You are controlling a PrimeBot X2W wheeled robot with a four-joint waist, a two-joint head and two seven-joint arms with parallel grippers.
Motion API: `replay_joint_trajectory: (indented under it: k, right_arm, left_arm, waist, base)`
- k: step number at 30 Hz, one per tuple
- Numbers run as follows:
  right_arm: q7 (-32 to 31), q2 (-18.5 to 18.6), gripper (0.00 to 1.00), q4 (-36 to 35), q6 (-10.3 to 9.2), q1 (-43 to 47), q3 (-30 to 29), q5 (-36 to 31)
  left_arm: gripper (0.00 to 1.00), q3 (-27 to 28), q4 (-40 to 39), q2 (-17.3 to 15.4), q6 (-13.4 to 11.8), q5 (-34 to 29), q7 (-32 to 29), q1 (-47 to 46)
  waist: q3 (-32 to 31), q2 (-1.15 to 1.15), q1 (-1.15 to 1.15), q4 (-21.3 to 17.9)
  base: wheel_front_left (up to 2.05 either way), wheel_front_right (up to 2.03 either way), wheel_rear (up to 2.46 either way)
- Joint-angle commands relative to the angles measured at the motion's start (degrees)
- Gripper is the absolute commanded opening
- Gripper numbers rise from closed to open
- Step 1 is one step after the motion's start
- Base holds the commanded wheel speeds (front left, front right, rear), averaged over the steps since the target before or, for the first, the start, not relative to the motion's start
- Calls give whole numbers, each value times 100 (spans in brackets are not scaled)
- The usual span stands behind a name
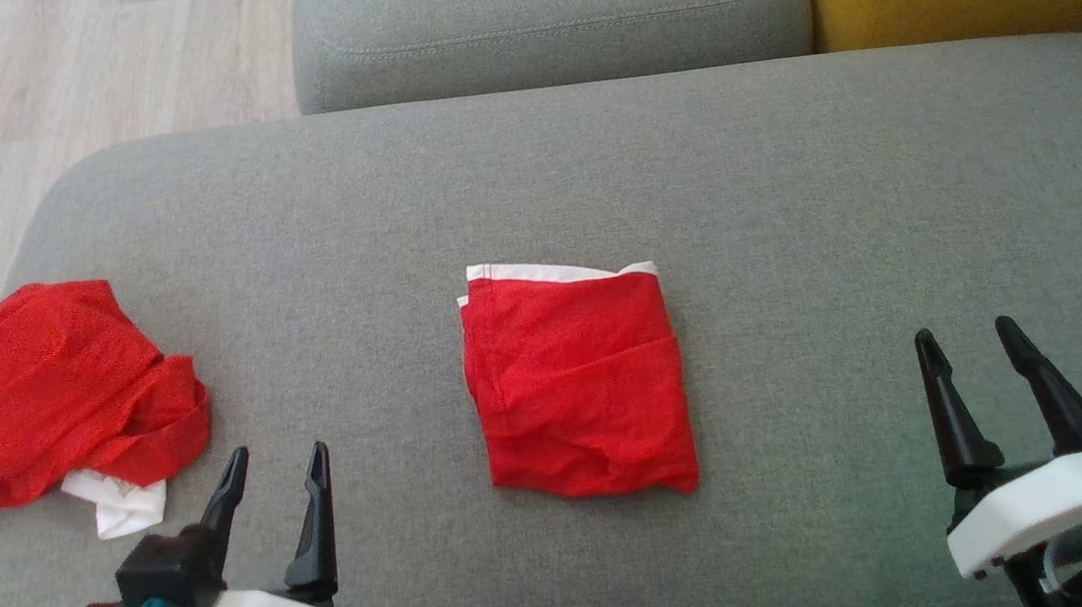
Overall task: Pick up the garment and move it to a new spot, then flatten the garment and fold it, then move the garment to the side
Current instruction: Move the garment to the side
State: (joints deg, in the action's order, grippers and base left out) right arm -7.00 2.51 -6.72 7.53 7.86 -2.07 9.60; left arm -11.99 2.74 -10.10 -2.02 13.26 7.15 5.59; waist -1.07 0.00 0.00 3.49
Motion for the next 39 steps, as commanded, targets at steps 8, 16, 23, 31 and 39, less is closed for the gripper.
replay_joint_trajectory:
  k: [8, 16, 23, 31, 39]
  right_arm:
    - [0, 37, 100, 206, -4, -427, 239, 75]
    - [145, 37, 100, 1591, -4, -1316, 983, 366]
    - [239, 37, 100, 2907, -4, -2093, 1506, 709]
    - [164, 37, 0, 3715, -4, -2474, 1940, 1073]
    - [266, 37, 0, 3791, -4, -2688, 2061, 988]
  left_arm:
    - [100, 138, -243, -82, -20, 16, 99, -521]
    - [100, -35, -155, 27, 134, 24, 307, -1132]
    - [100, -58, 68, 109, 211, 81, 531, -1495]
    - [100, 28, 230, 102, 178, 110, 665, -1623]
    - [100, 62, 234, 55, 206, 152, 713, -1675]
  waist:
    - [192, 0, 0, 167]
    - [861, 0, 0, 606]
    - [1285, 0, 0, 828]
    - [1426, 0, 0, 712]
    - [1477, 0, 0, 329]
  base:
    - [0, 0, 0]
    - [0, 0, 0]
    - [0, 0, 0]
    - [0, 0, 0]
    - [0, 0, 0]
